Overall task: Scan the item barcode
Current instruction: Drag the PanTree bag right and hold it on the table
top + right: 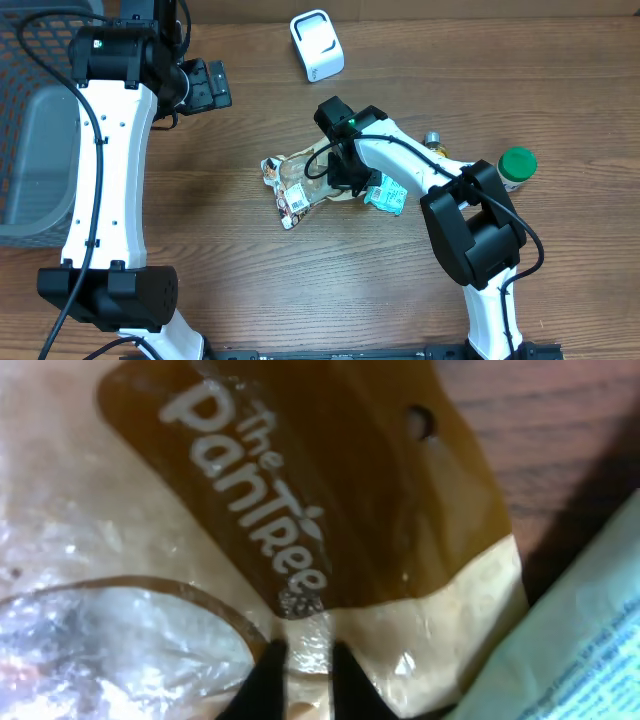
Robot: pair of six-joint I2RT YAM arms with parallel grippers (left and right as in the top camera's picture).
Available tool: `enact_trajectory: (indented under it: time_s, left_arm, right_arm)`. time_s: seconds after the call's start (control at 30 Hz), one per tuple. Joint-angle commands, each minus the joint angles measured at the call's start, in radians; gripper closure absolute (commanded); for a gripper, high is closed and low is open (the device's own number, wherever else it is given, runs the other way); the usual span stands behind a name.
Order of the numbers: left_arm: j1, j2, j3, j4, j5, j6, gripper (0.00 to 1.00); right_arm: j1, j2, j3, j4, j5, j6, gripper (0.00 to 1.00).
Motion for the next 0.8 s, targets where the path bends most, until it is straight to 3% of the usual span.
enact_trajectory:
  time_s: [0.0,0.07,0.27,0.5,0.53,0.57,0.6,0.77]
  left_arm:
    - [-0.006,0.002,0.015,0.004,0.005,0.011,0.01]
    - [-0.006,0.002,0.015,0.004,0.005,0.011,0.01]
    - [-0.006,0.002,0.015,0.004,0.005,0.011,0.01]
    - [-0.006,0.002,0.015,0.004,0.005,0.011,0.01]
    - [-0.006,0.002,0.015,0.004,0.005,0.011,0.0]
    - [-0.006,0.002,0.015,0.004,0.005,0.011,0.0]
    - [-0.006,0.002,0.015,0.004,0.005,0.011,0.0]
    - [-0.006,0.002,0.015,0.004,0.005,0.011,0.0]
  right_arm:
    - [0.014,0.034,-0.027,-0.006,0.018,-0.005,0.74]
    - [0.016,0.034,-0.027,-0.006,0.018,-0.005,0.58]
    - [0.017,0.025,-0.026,-0.004,0.018,-0.005,0.54]
    - [0.016,-0.092,0.008,-0.012,0.018,-0.04,0.34]
    - [0.016,-0.107,0.008,-0.006,0.018,-0.047,0.27]
    - [0.016,-0.121,0.008,0.001,0.018,-0.053,0.06]
    - [0.016,-0.127,0.008,0.007,0.018,-0.058,0.0]
    - [0.015,-0.125,0.005,0.033,0.019,-0.058,0.0]
